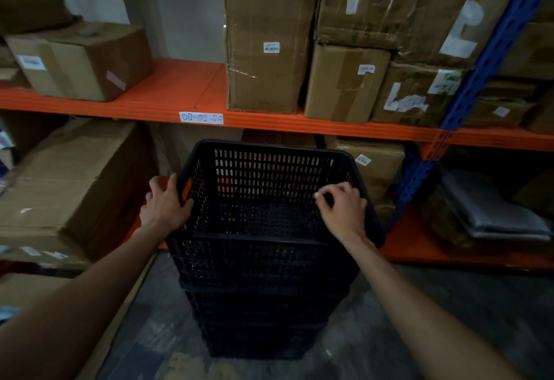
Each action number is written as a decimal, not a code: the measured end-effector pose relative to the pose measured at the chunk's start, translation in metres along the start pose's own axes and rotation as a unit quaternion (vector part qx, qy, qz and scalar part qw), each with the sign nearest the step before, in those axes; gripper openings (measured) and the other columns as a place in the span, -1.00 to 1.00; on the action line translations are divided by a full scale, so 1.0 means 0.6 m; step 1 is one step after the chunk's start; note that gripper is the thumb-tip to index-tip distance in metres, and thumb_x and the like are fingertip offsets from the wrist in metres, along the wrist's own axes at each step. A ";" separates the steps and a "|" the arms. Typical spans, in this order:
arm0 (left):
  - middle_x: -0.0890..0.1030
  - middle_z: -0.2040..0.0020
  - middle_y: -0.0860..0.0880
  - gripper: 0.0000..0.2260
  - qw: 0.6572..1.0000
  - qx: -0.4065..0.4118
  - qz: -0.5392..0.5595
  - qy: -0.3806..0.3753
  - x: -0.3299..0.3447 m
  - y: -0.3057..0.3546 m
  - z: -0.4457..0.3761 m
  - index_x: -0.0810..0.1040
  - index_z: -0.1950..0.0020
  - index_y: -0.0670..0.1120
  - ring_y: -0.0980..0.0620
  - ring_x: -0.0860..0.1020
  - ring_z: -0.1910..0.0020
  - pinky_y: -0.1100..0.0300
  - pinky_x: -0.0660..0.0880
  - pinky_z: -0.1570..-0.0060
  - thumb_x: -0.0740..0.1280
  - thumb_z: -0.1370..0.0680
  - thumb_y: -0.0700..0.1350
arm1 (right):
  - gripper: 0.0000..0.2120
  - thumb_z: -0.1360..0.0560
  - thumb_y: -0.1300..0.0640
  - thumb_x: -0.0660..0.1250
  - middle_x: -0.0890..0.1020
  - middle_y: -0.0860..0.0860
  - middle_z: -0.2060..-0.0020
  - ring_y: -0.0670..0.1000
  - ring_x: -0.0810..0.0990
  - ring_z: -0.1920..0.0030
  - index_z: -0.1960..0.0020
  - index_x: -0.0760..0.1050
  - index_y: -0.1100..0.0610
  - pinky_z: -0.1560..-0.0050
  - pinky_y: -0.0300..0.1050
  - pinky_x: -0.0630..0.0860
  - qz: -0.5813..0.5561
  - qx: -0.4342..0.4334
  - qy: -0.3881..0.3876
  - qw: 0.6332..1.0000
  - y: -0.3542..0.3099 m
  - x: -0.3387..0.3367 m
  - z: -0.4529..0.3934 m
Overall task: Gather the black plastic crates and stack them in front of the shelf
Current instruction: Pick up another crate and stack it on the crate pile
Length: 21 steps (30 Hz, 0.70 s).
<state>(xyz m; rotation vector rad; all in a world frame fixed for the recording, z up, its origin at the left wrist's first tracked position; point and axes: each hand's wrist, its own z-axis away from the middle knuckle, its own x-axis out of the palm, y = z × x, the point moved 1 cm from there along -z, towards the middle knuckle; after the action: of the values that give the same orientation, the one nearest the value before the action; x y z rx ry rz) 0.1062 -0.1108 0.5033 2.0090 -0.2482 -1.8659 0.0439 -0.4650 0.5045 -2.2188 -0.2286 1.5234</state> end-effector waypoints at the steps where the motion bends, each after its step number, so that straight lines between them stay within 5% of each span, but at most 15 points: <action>1: 0.11 -0.50 -0.18 -0.39 0.999 -0.009 0.030 0.013 -0.009 -0.009 0.007 0.14 -0.51 0.04 -0.35 0.32 -0.36 -0.26 0.43 -0.21 0.27 -0.52 0.14 | -0.76 -0.56 -0.16 0.17 0.49 -0.02 -0.03 0.10 0.45 -0.15 -0.02 0.54 -0.08 -0.18 0.09 0.31 -0.024 -0.036 -0.024 0.999 -0.034 0.013 -0.003; 6: 0.16 -0.49 -0.22 -0.42 0.981 -0.102 0.156 0.055 -0.048 -0.092 0.036 0.15 -0.53 -0.02 -0.36 0.35 -0.36 -0.21 0.35 -0.29 0.18 -0.57 0.16 | -0.76 -0.56 -0.13 0.17 0.52 -0.02 0.01 0.08 0.46 -0.10 -0.07 0.52 -0.04 -0.18 0.11 0.40 -0.155 -0.175 -0.131 0.963 -0.236 0.078 0.017; 12: 0.32 -0.40 -0.39 -0.45 0.957 -0.196 0.211 0.045 -0.088 -0.329 0.085 0.22 -0.50 -0.21 -0.34 0.28 -0.41 -0.05 0.24 -0.39 0.20 -0.60 0.04 | -0.73 -0.49 -0.12 0.20 0.55 -0.07 0.15 0.07 0.54 0.03 0.01 0.57 0.00 -0.09 0.05 0.45 -0.202 -0.287 -0.159 0.923 -0.493 0.191 0.100; 17: 0.50 -0.30 -0.30 -0.49 0.920 -0.302 0.251 0.001 -0.080 -0.642 0.136 0.38 -0.38 -0.19 -0.30 0.46 -0.29 -0.07 0.43 -0.27 0.23 -0.56 0.11 | -0.70 -0.45 -0.11 0.22 0.63 0.00 0.16 0.06 0.58 0.08 0.02 0.58 0.06 -0.04 0.04 0.49 -0.240 -0.291 -0.256 0.890 -0.703 0.338 0.197; 21: 0.64 -0.10 -0.25 -0.33 0.913 -0.331 0.236 -0.018 -0.072 -0.839 0.197 0.55 -0.17 -0.23 -0.24 0.58 -0.16 0.00 0.49 -0.12 0.08 -0.39 0.28 | -0.71 -0.46 -0.10 0.27 0.63 0.02 0.22 0.09 0.61 0.13 0.03 0.55 0.10 0.03 0.07 0.54 -0.235 -0.259 -0.364 0.863 -0.830 0.470 0.281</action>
<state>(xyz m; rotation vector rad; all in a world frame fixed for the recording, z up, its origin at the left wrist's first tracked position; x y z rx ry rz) -0.0800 0.3451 0.3397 1.3083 -0.0782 -1.4193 0.0503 0.1276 0.4350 -1.5801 -1.4417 2.0760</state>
